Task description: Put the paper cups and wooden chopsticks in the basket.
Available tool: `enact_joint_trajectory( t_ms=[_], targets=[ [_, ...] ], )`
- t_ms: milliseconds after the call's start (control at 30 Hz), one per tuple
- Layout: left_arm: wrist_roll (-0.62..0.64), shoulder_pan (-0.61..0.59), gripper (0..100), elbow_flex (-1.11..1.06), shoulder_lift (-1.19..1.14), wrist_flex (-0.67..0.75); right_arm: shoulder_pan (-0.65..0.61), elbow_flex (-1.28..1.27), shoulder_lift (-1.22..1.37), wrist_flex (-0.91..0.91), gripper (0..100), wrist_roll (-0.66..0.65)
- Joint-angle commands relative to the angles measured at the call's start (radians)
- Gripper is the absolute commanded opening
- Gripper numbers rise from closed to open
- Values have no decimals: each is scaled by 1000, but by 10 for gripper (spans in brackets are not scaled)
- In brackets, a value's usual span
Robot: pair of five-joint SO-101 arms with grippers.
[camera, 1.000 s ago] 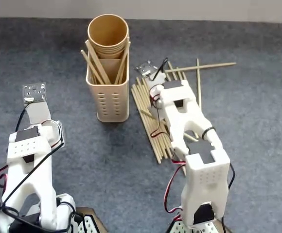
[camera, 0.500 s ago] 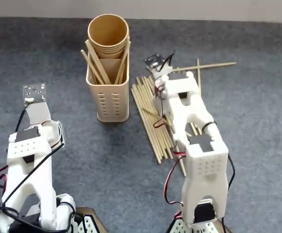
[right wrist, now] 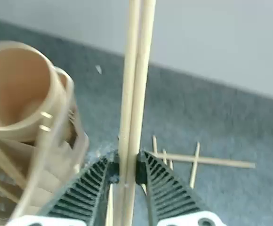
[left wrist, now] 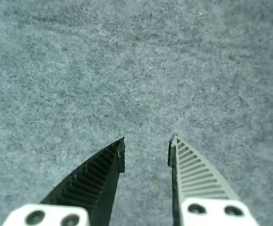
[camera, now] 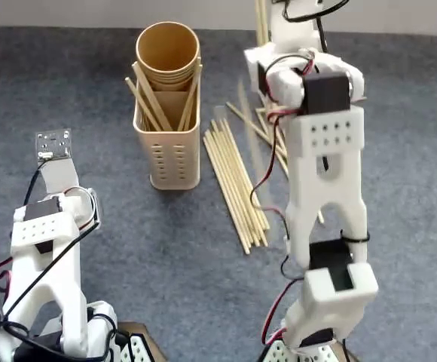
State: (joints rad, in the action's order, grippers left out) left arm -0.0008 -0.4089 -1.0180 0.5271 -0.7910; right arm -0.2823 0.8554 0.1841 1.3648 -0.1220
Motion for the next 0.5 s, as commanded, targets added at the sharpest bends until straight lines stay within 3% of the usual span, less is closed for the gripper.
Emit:
enact_joint_trajectory(
  t_ms=[0,200,367,467],
  targets=[
    [-5,18,178,-5,18,15,-67,87,-111,-39,5,25],
    [-5,18,178,-45,18,104,-159,114,-143,-125,5,71],
    [-5,18,178,-48,18,114,-251,107,-154,-259,5,74],
    [-5,18,178,-50,16,123,-300,151,-185,-251,5,58]
  ],
)
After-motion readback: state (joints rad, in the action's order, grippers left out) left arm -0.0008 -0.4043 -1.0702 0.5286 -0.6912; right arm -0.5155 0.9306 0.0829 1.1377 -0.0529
